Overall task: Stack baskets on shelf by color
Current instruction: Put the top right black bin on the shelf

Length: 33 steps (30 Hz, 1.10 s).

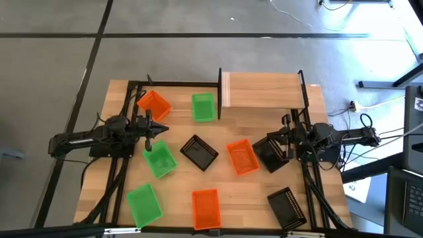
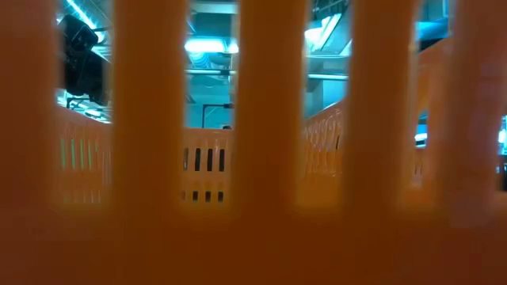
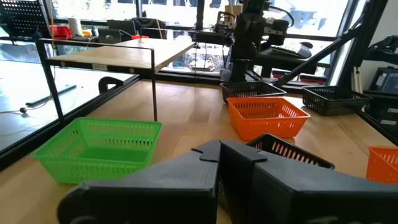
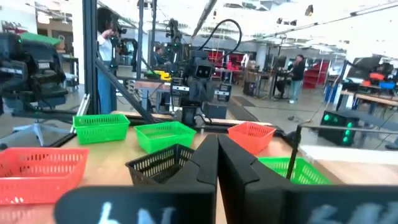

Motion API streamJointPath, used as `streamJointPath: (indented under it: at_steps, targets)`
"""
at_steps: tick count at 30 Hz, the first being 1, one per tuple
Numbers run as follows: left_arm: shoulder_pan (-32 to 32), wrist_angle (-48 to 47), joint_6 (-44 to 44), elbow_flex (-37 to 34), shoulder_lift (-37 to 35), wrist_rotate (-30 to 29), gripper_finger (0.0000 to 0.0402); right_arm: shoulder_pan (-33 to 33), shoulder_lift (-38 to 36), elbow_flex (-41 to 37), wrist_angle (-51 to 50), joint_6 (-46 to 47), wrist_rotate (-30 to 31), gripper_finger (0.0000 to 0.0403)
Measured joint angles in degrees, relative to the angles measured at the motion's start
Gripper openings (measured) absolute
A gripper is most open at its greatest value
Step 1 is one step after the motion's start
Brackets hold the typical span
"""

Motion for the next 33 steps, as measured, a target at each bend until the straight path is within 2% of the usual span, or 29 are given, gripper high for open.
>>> streamJointPath:
  at_steps: [5,10,13,15,20,23,33]
  targets:
    - [0.0,0.0,0.0,0.0,0.0,0.0,0.0,0.0,0.0,0.0,0.2,5.9,-0.6,0.0003]
    - [0.0,0.0,0.0,0.0,0.0,0.0,0.0,0.0,0.2,1.2,0.5,5.1,-2.1,0.0001]
    - [0.0,0.0,0.0,0.0,0.0,0.0,0.0,0.0,1.6,6.4,-2.3,2.7,0.4,0.0001]
    - [0.0,0.0,0.0,0.0,0.0,0.0,0.0,0.0,3.4,11.4,-8.2,3.3,0.9,0.0001]
    - [0.0,0.0,0.0,0.0,0.0,0.0,0.0,0.0,11.6,23.4,-23.9,8.4,1.4,0.0]
    - [0.0,0.0,0.0,0.0,0.0,0.0,0.0,0.0,17.9,27.8,-28.2,11.9,3.4,0.0]
    - [0.0,0.0,0.0,0.0,0.0,0.0,0.0,0.0,35.2,38.4,-42.2,12.7,3.4,0.0]
